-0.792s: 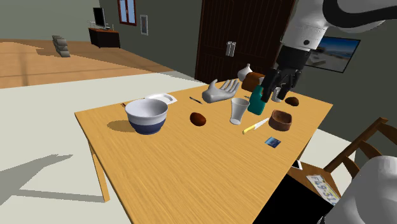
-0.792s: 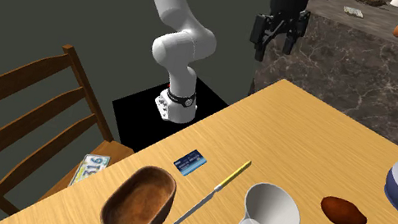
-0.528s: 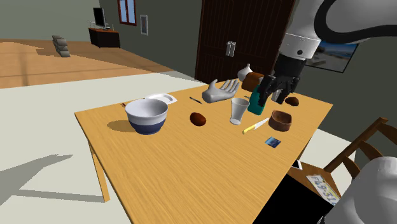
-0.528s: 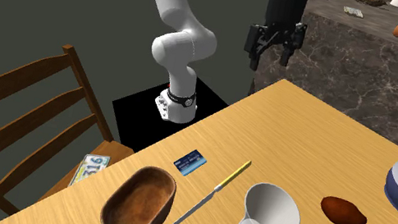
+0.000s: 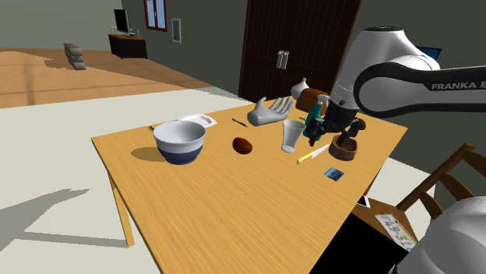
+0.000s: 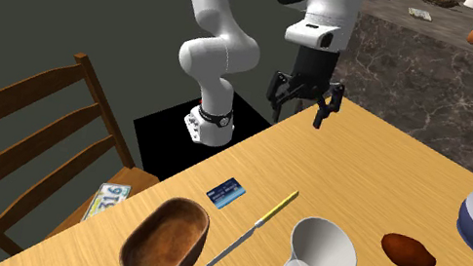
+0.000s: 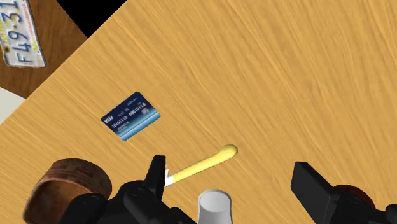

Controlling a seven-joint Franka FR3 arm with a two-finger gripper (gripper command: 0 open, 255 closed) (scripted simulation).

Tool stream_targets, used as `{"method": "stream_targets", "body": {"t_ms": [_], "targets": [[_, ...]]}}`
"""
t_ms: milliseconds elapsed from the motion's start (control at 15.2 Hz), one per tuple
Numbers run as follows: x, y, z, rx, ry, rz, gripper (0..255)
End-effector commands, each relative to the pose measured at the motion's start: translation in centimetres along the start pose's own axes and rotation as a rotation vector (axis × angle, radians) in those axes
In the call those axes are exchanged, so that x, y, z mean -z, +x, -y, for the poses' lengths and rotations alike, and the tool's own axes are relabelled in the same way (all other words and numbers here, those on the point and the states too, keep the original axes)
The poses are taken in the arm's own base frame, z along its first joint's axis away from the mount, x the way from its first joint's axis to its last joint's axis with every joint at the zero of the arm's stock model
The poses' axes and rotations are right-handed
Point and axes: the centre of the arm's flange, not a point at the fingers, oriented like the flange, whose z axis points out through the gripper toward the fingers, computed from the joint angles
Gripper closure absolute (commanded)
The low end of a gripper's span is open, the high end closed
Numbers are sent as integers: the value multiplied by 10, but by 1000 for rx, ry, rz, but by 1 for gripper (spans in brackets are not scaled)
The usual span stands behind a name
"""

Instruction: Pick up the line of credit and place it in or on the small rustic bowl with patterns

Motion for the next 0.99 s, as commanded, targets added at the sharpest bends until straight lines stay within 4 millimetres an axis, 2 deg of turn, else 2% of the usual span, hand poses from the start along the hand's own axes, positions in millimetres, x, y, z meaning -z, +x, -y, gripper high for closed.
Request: {"method": "stream_targets", "body": {"t_ms": [0,396,924], "targets": [[-20,5,-4,-106,-36,-39,0],[-86,14,-28,-407,-150,-144,0],[-164,22,-72,-795,-296,-279,0]]}}
